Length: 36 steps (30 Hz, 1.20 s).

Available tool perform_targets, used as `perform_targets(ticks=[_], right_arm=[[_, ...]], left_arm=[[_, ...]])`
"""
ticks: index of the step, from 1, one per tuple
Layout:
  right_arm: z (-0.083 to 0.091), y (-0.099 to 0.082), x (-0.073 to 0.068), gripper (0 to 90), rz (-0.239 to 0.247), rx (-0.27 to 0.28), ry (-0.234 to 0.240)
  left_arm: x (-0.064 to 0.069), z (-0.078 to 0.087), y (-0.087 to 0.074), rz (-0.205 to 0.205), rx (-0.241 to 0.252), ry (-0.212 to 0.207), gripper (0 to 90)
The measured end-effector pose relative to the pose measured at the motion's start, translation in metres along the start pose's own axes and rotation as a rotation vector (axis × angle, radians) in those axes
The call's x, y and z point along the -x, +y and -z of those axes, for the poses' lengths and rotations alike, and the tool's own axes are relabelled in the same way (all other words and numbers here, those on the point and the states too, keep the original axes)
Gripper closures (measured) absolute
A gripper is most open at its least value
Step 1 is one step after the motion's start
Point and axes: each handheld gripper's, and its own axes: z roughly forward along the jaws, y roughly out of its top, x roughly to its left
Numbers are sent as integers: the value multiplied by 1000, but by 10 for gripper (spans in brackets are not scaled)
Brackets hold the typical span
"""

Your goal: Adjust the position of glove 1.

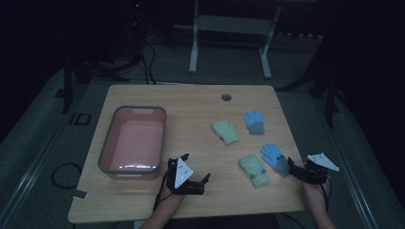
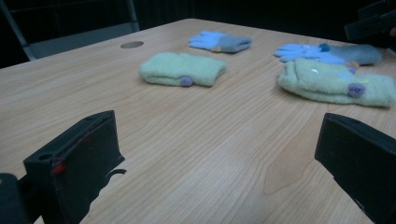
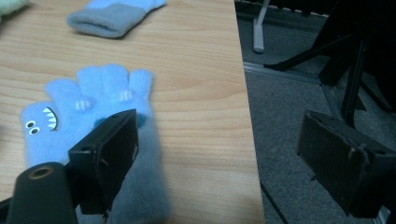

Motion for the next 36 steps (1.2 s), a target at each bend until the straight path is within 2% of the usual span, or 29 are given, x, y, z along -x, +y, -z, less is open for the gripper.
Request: perform_targets(ticks=[5,7,10,15,18,20,21,22,23,24,27,33,36], right_arm=[[-1,0,-2,128,6,-22,-24],[-3,1,-3,125,22,-50,-42],[-3,1,-4,120,24,-58,-36],[3,7,-2,117,-3,-114,2],[9,13,-1,139,-12,-110,15],[12,19,2,144,-11,-127,54],[12,19,2,144,-11,-127,54],[12,27,7,150,-76,-149,122],[12,27,7,150,-76,-149,122],[14,32,8,157,-113,-138,134],[18,38,3,125,-66,-132,140],[25,53,-3,118,-61,-105,164],[28,65,-7,118,-41,-89,164]], left_arm=[[0,0,0,0,-2,1,4],[0,0,0,1,-5,5,3],[0,0,0,-1,-2,5,4],[0,0,0,0,6,4,4],[0,0,0,-5,3,0,4],[0,0,0,-5,5,-4,4],[0,0,0,-5,6,-6,4],[0,1,0,-2,8,-7,4],[0,1,0,-2,8,-7,4],[0,1,0,-4,8,-6,4],[0,1,0,-9,10,-7,4],[1,1,-1,-10,12,-5,4],[1,1,-1,-10,12,-6,4]])
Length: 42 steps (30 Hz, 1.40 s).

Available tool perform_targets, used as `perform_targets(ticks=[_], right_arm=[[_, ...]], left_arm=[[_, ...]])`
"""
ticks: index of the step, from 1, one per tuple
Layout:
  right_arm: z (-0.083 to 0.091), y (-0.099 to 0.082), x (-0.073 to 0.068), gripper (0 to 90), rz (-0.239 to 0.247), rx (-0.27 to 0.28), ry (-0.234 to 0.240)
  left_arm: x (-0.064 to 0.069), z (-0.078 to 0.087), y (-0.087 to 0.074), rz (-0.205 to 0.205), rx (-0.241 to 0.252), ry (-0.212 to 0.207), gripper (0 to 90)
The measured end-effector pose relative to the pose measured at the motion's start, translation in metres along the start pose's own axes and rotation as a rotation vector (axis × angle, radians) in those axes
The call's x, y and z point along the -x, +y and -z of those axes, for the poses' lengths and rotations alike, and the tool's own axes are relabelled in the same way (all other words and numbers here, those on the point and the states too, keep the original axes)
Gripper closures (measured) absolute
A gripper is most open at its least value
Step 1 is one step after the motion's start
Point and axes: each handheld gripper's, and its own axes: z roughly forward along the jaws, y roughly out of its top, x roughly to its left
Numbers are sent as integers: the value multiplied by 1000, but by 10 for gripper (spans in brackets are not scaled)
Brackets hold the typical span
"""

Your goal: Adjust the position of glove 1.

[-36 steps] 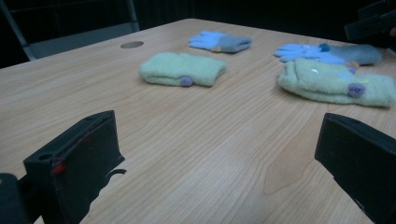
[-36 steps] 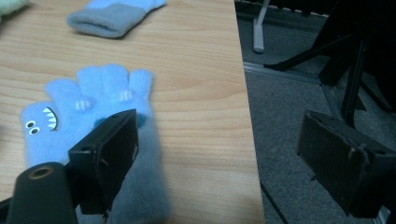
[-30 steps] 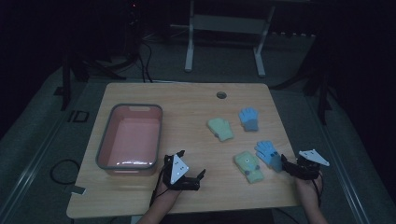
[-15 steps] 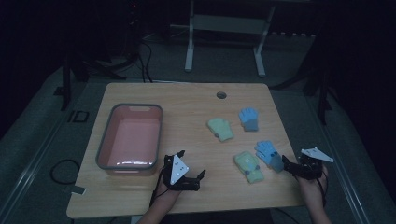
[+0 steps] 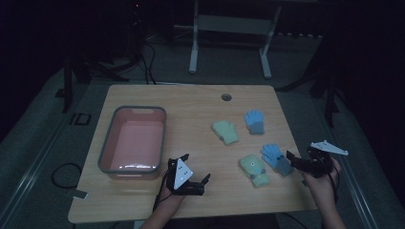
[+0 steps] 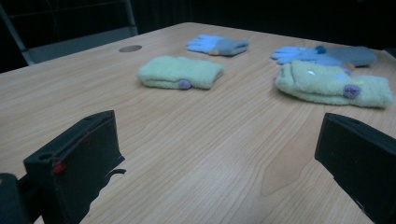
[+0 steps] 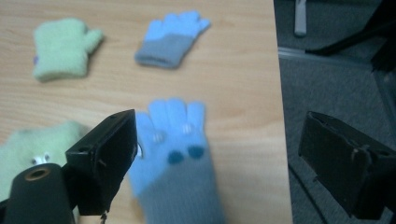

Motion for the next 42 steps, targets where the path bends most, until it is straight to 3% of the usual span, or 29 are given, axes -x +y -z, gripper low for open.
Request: perform_targets(ticks=[5,23,32,38,42], right_arm=[[2,17,-4,114,18,-1,19],[-14,71,-49,157,155,-7,133],[-37,92,-78,202,222,-2,254],[-58,101,-100,231,276,-20,303],[-73,102,-114,298,303,-25,339]], left_arm=[[0,0,0,1,-1,3,3],[0,0,0,5,4,4,4],[0,0,0,4,4,1,4],[-1,0,0,7,4,-2,4],[-1,0,0,6,4,-5,4]])
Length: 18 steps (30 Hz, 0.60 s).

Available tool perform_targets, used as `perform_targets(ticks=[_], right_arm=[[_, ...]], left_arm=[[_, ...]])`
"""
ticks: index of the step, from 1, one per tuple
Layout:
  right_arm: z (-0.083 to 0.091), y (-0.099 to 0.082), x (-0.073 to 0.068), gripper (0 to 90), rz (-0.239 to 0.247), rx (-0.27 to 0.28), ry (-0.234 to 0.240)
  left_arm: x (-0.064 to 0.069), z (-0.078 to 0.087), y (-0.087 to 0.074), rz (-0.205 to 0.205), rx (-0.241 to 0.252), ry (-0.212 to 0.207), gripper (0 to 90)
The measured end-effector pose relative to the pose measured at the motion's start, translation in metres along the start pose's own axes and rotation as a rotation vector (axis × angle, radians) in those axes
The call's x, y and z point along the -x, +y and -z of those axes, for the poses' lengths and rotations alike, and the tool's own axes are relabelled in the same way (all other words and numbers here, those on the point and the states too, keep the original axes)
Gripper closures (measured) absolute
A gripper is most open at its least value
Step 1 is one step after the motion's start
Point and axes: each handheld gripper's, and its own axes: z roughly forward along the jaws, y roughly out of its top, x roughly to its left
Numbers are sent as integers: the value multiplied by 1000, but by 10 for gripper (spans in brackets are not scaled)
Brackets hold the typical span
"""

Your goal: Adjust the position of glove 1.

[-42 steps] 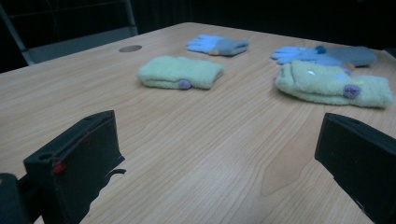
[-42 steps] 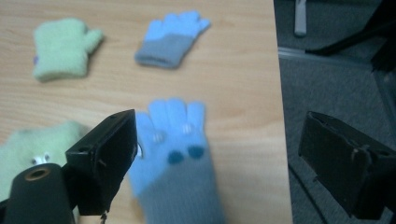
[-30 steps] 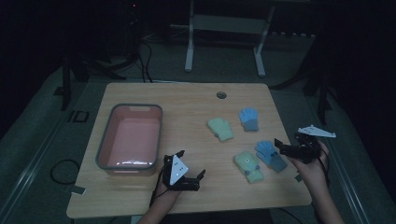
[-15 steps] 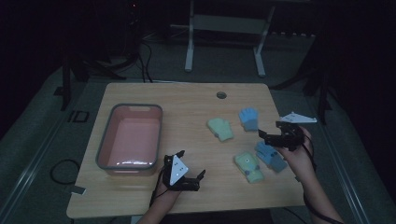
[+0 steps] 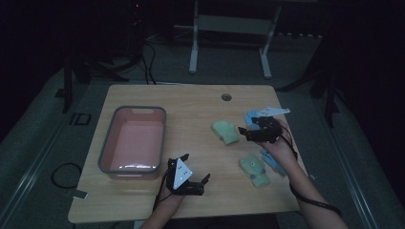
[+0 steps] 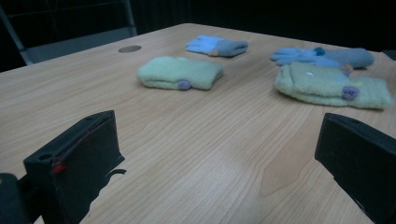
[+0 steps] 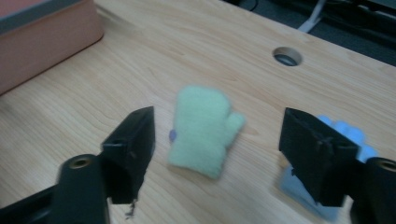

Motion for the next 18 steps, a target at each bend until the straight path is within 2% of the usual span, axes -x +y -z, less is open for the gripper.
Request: perform_targets(ticks=[2,4,9,11,13,18], right_arm=[[-12,3,-2,302,17,-16,10],[-21,4,-3,313,13,-30,35],[-47,7,-4,368,23,-73,48],[-57,8,-3,411,19,-95,46],[-66,8,-2,414,12,-120,60],[-91,7,1,462,-11,-183,58]], left_arm=[[0,0,0,2,0,-1,4],[0,0,0,4,0,-1,3],[0,0,0,-1,3,-3,3],[0,0,0,-2,-1,-4,4],[0,0,0,-1,0,-5,4],[0,0,0,-1,1,-7,3]])
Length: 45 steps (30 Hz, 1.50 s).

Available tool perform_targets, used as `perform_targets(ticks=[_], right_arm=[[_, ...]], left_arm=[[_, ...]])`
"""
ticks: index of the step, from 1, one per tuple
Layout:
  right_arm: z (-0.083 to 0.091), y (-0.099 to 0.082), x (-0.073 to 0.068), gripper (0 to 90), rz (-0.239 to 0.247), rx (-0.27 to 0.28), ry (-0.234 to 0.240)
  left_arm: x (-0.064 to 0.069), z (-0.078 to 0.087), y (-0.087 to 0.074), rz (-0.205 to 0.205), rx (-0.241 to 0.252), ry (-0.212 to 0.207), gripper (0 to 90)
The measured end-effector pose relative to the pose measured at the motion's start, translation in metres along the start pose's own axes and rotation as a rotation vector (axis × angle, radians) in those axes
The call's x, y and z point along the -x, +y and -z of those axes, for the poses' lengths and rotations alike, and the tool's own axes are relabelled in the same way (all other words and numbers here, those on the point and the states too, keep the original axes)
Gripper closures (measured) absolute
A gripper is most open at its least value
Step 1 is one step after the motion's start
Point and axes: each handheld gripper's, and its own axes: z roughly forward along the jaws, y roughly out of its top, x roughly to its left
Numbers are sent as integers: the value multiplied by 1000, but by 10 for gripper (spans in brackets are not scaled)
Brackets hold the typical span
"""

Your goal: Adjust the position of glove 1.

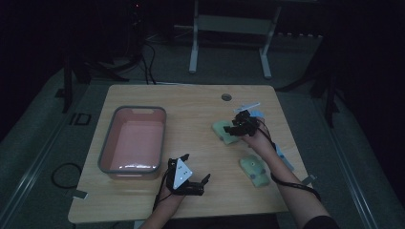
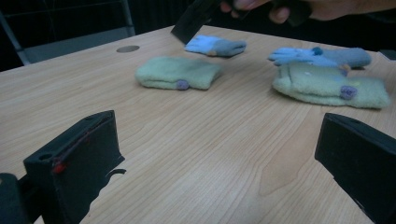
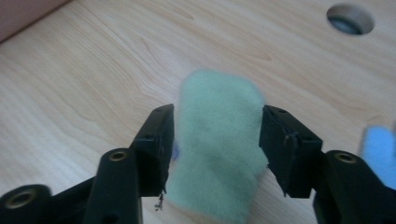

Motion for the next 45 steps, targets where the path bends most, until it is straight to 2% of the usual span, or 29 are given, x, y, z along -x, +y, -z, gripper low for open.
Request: perform_targets(ticks=[3,6,11,12,14,18,23,24,28,29,30,33,34,36,39,45], right_arm=[[-11,0,2,545,-7,-29,0],[-22,-1,4,582,-12,-54,1],[-33,-4,7,573,-27,-77,0],[-39,-6,8,563,-32,-97,0],[-44,-9,7,562,-10,-113,-5],[-45,-10,9,609,-16,-108,1],[-45,-9,7,727,-8,-119,1],[-45,-9,6,784,-19,-121,9],[-44,-8,7,825,-41,-118,11],[-43,-8,7,836,-46,-117,11],[-38,-6,6,843,-55,-118,31],[-24,-2,3,845,-79,-91,40],[-24,-2,3,845,-79,-91,40],[-9,3,-5,848,-56,-82,15],[7,7,-16,850,-61,-56,-3],[42,6,-44,852,-113,6,-53]], left_arm=[[0,0,0,8,-1,-6,4],[0,0,0,14,1,-11,3],[0,0,0,7,0,-11,3],[0,0,0,8,-1,-10,4],[0,0,0,8,-3,-8,3],[0,0,0,10,-1,-6,4],[1,0,0,3,-4,-5,3],[1,0,0,1,-5,-3,4],[2,0,0,-6,-7,0,4],[2,0,0,-6,-5,1,4],[2,0,0,-4,-3,2,4],[2,0,0,-8,-6,1,4],[2,0,0,-8,-6,1,4],[3,0,0,-15,-8,4,4],[3,0,0,-18,-7,8,4],[3,0,0,-4,-2,13,4]])
